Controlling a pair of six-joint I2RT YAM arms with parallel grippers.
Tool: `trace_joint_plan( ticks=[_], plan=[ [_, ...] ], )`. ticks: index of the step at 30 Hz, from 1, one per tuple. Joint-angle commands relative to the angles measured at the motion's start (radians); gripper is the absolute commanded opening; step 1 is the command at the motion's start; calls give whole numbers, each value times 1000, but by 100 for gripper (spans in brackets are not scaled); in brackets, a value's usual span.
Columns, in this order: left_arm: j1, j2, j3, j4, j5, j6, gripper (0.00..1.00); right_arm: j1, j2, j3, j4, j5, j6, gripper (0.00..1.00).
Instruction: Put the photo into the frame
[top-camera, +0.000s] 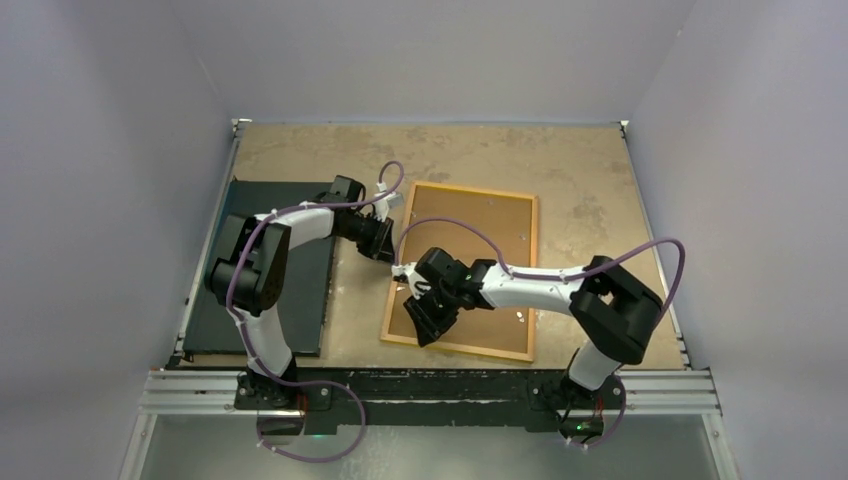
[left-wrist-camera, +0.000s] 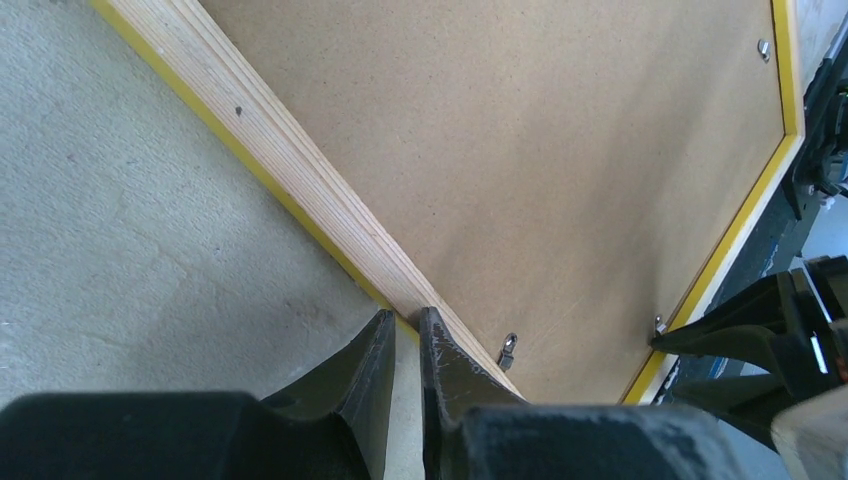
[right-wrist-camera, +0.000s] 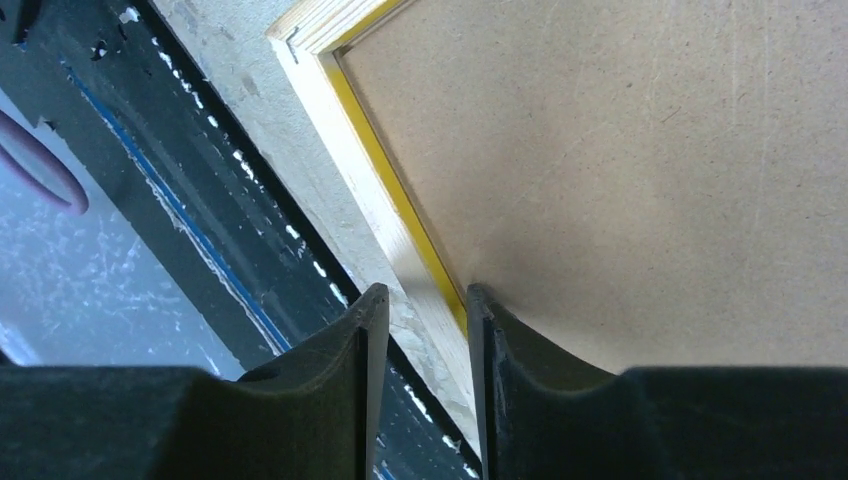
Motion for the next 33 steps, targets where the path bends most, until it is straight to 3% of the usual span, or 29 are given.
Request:
trace_joint_plan(
  ticks=[1,4,12,13,17,21,24,27,33],
  plan=[
    [10,7,35,33,-100,29,12,48,-63,-7,-27,122,-7,40],
    [10,5,39,30,-102,29,12,80,-82,-8,-21,200,11,39],
    [16,-9,43,19,-106,28,12,131,-95,-11,-14,314,53,23],
    [17,-12,47,14,-104,28,12,130,-104,-5,-19,305,58,26],
    [36,-25,93,-30,-77,26,11,89,-166,43,-4,356,121,58],
    [65,-46,172,-74,-54,19,15,-97,-245,49,65,355,203,78],
    [74,-39,249,-89,-63,25,21,-263,-280,21,99,386,310,87],
    [73,-3,279,-105,-49,46,22,-456,-241,62,27,499,392,93],
    [69,-3,163,-103,-120,203,18,-724,-221,105,36,641,461,99]
  ],
)
